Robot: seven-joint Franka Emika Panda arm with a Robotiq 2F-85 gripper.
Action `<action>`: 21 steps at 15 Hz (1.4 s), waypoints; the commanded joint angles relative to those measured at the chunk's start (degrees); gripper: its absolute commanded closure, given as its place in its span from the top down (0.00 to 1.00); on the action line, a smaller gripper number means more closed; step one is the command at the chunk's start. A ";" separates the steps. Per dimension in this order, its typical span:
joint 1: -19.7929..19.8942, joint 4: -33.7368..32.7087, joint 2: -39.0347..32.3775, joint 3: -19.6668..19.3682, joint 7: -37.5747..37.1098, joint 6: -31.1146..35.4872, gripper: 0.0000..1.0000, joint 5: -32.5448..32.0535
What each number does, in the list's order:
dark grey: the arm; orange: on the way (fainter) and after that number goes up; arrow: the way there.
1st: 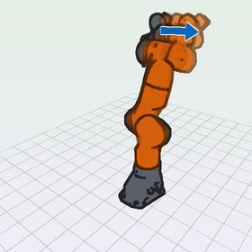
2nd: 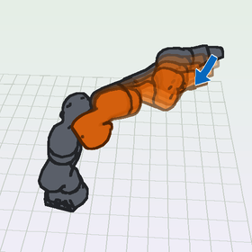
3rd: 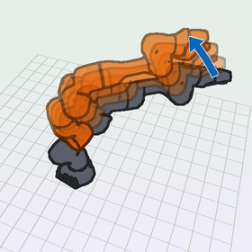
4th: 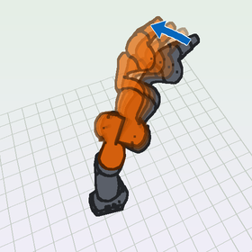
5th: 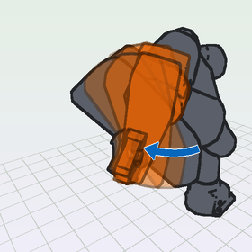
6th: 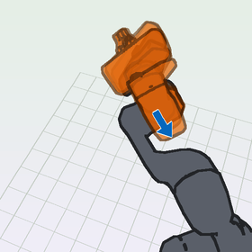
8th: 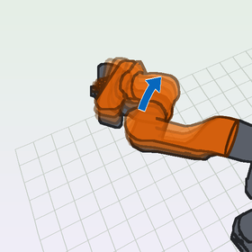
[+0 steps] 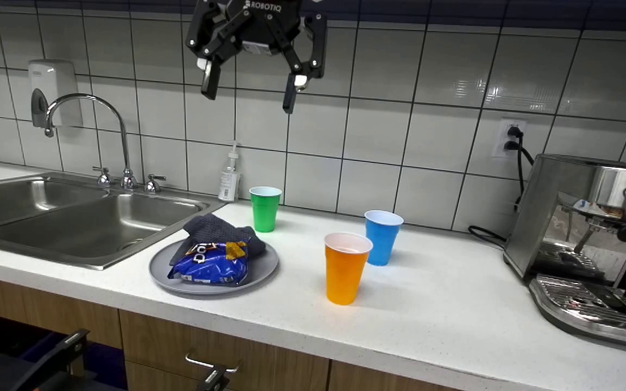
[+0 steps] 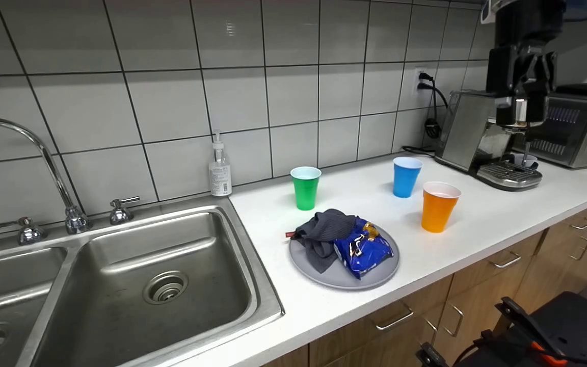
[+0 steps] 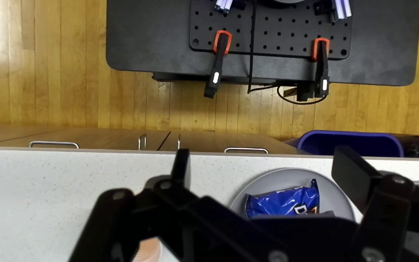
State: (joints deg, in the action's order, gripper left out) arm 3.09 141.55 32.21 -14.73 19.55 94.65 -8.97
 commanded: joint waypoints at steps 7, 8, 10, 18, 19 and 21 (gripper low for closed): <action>2.01 5.56 0.77 5.77 -16.62 1.81 1.00 2.69; 2.05 5.96 0.56 6.17 -18.28 2.05 1.00 3.15; 2.03 6.67 0.30 6.94 -21.22 2.48 1.00 4.42; 2.03 12.78 0.34 11.03 -31.92 15.83 1.00 7.22; 1.98 13.43 0.02 11.49 -32.95 17.86 1.00 7.47; 1.86 14.52 -1.21 12.50 -35.39 21.51 1.00 8.15</action>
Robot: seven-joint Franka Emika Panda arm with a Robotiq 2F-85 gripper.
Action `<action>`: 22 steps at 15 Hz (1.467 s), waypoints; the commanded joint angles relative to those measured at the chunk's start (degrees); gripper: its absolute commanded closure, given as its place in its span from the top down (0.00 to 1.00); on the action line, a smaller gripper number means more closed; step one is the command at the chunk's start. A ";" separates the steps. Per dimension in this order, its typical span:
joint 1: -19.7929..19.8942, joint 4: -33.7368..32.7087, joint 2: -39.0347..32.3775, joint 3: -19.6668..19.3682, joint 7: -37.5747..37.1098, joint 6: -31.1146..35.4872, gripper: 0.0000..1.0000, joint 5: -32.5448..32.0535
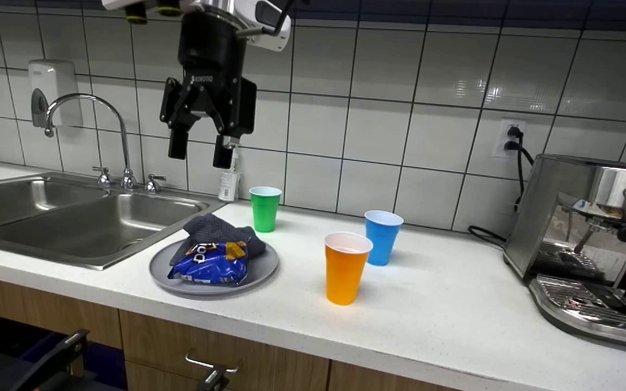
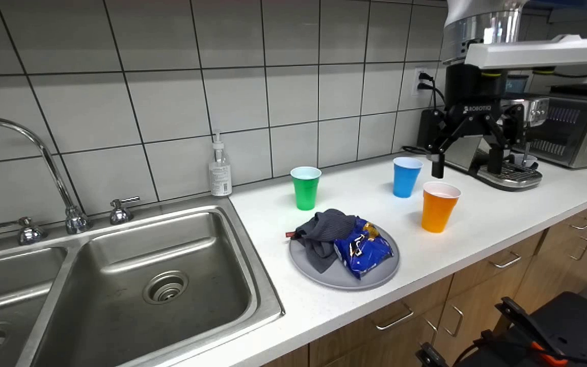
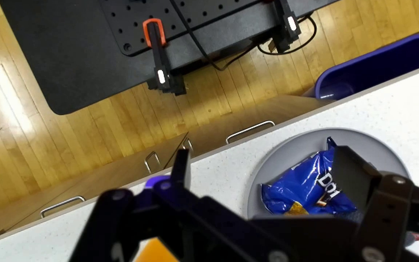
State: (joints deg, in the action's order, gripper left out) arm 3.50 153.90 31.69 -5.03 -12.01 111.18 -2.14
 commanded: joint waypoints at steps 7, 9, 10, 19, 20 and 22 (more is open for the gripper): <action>1.01 3.61 -7.70 6.00 -12.50 18.54 1.00 5.17; 1.10 3.29 -10.92 7.02 -15.64 22.17 1.00 5.75; 1.09 3.05 -12.57 7.44 -17.16 23.75 1.00 5.94; -0.64 -0.13 -27.67 7.72 -26.59 36.16 1.00 9.57; -0.91 -0.58 -29.03 7.58 -26.98 37.27 1.00 10.07; -1.49 -1.53 -31.57 7.33 -27.59 39.28 1.00 11.02</action>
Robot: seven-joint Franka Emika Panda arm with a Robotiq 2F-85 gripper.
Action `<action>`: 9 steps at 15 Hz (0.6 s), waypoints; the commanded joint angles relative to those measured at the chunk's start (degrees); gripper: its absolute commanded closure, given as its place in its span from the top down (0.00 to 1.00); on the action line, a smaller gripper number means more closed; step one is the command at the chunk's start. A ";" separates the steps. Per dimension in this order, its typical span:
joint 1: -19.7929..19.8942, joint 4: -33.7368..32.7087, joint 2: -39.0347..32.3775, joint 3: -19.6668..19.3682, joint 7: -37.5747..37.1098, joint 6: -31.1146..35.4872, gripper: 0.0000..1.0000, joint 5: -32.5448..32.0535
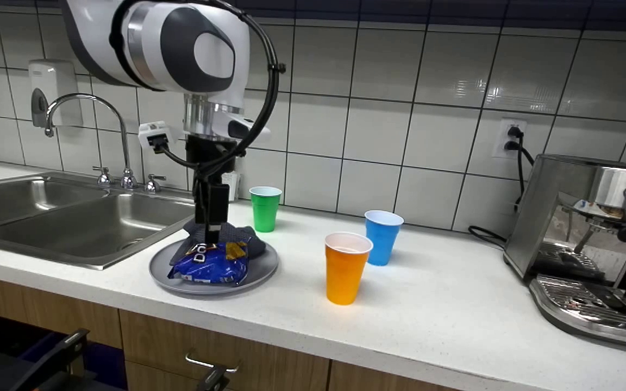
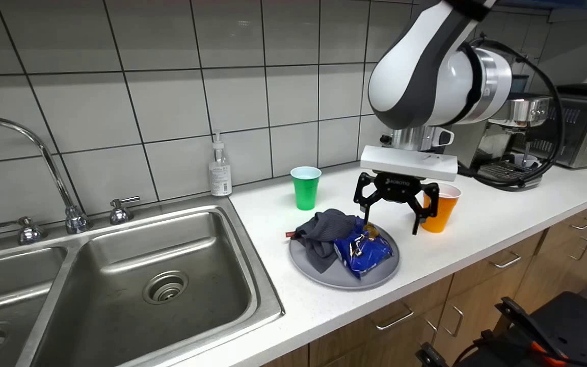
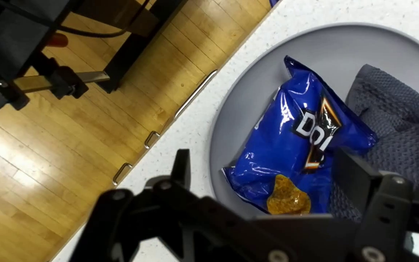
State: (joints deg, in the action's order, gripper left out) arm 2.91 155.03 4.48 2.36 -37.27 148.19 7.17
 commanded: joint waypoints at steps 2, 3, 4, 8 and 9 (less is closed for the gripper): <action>-1.39 -3.68 -6.59 -0.38 -2.94 3.87 1.00 2.29; -1.59 -4.17 -7.66 -0.55 -3.25 4.66 1.00 2.26; -1.81 -4.77 -8.76 -0.74 -3.68 5.16 1.00 2.17; -2.68 -6.90 -12.23 -1.63 -5.38 5.54 1.00 1.80; -2.95 -7.29 -12.86 -1.92 -5.50 5.58 1.00 1.76</action>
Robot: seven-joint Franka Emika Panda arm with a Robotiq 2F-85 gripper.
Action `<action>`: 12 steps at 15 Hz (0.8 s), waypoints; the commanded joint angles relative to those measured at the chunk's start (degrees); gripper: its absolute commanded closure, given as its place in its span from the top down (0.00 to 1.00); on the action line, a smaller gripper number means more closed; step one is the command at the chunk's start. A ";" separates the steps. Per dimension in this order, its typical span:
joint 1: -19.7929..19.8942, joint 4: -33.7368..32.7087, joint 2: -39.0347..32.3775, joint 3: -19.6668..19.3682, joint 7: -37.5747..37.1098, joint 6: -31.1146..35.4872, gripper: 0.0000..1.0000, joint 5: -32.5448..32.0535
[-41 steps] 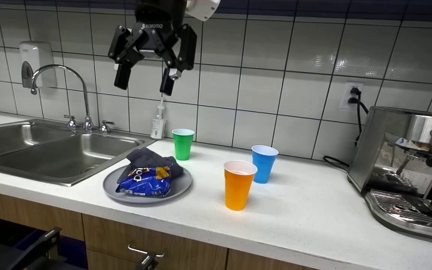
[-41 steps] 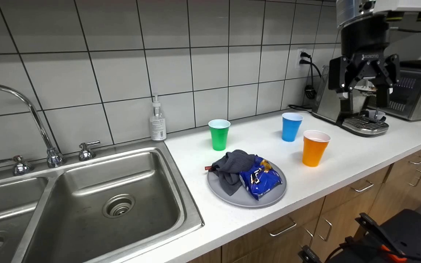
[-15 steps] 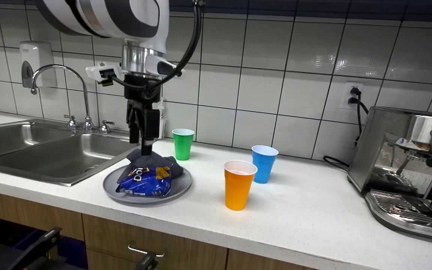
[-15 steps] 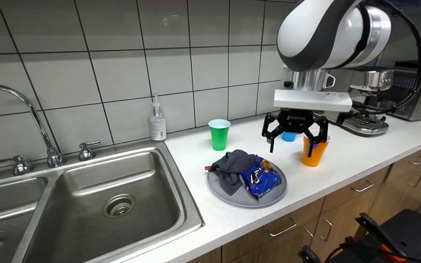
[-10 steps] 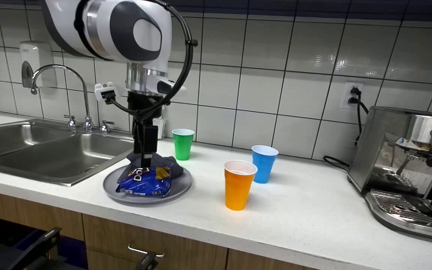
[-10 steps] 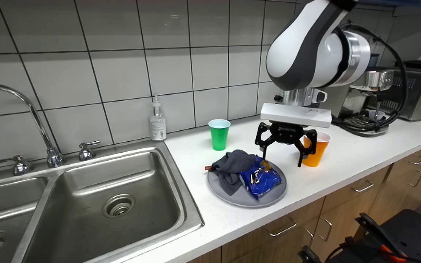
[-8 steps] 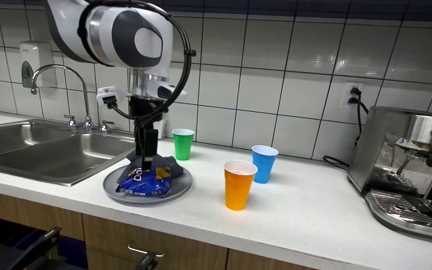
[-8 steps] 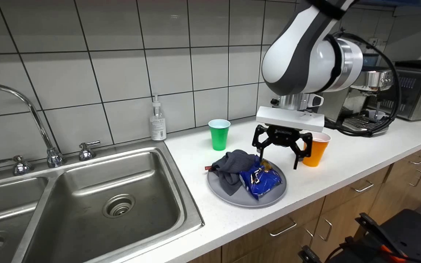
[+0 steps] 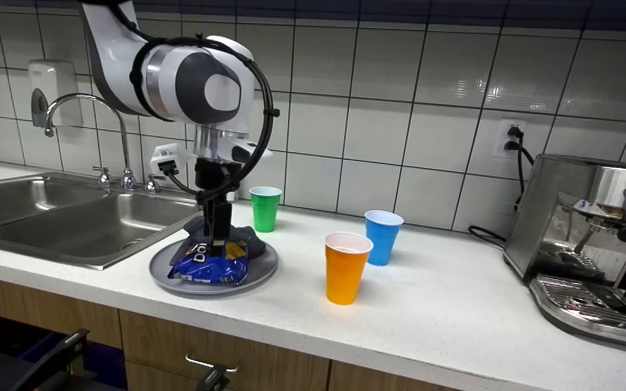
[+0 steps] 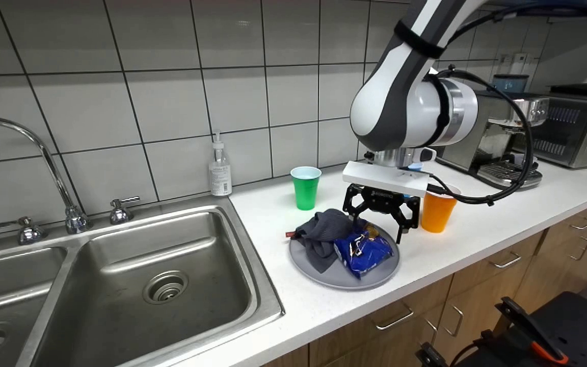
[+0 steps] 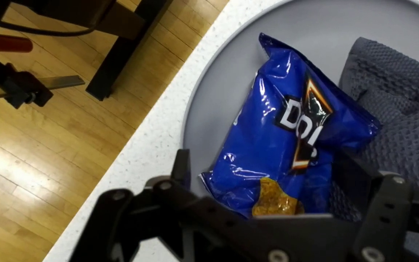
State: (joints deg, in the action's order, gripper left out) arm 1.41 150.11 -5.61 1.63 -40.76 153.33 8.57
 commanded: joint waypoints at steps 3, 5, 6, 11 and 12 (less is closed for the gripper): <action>-2.10 -3.51 -4.37 -1.83 -2.38 0.38 1.00 0.31; -2.57 -4.25 -5.30 -2.21 -2.56 0.37 1.00 0.50; -2.81 -4.56 -5.67 -2.37 -2.65 0.44 1.00 0.57; -3.60 -5.86 -6.88 -2.87 -2.86 -0.10 1.00 0.54; -3.67 -5.97 -7.00 -2.93 -2.65 0.01 0.75 0.67</action>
State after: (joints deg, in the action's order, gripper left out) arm -1.06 145.55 -11.62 -0.41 -42.39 153.41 8.57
